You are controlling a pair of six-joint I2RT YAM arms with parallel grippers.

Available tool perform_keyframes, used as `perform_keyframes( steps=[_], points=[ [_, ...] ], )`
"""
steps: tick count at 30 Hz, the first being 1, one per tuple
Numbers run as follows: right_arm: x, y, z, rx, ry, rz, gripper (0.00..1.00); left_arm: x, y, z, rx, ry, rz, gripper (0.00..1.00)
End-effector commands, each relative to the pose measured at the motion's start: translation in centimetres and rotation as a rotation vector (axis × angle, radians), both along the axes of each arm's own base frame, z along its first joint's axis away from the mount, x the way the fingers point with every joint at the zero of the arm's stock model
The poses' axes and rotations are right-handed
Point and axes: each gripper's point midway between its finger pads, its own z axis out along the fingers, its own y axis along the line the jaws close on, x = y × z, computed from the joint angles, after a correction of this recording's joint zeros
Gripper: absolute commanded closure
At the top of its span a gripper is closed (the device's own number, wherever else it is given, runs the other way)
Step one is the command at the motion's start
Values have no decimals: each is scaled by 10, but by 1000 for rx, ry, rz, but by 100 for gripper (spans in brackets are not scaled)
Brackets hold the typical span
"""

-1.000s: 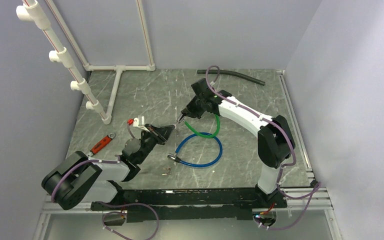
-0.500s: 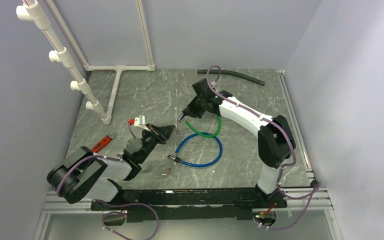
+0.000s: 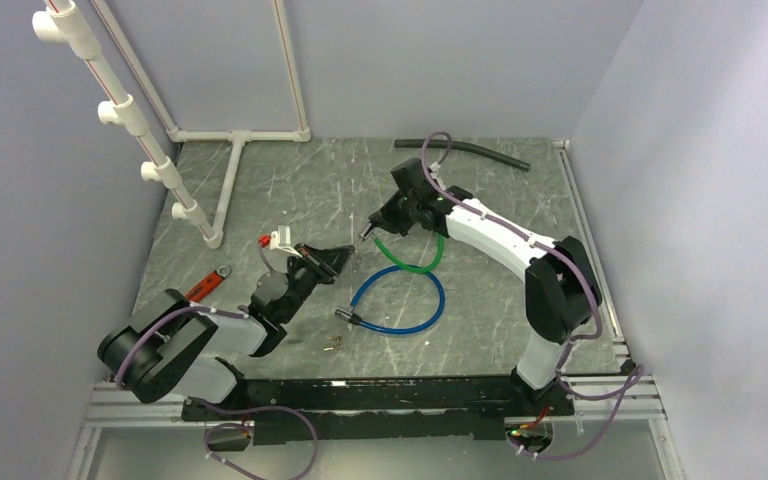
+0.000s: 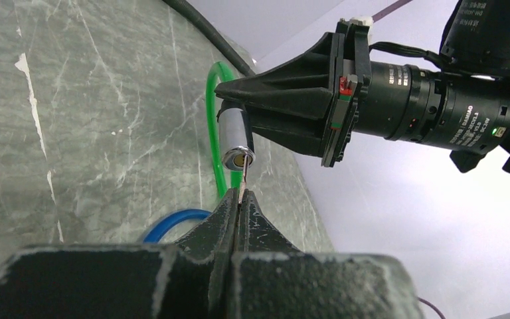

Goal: Unlock with the key

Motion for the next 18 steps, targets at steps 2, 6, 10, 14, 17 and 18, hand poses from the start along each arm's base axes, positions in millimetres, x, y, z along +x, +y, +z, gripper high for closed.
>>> perform_keyframes(
  steps=[2, 6, 10, 14, 17, 18],
  points=[
    [3, 17, 47, 111, -96, 19, 100, 8, -1, 15, -30, 4, 33, 100],
    [3, 21, 44, 99, -100, 13, 100, 9, -3, 14, -13, 14, 35, 100],
    [5, 20, 45, 90, -101, -3, 100, 9, -5, 7, 7, 38, 41, 100],
    [5, 19, 46, 86, -108, -3, 100, 7, -2, 8, -2, 21, 58, 100],
    [4, 21, 44, 76, -103, 5, 100, 9, -1, 5, 11, 39, 66, 100],
    [4, 21, 42, 62, -107, 2, 100, 11, -2, 5, 17, 49, 72, 100]
  ],
)
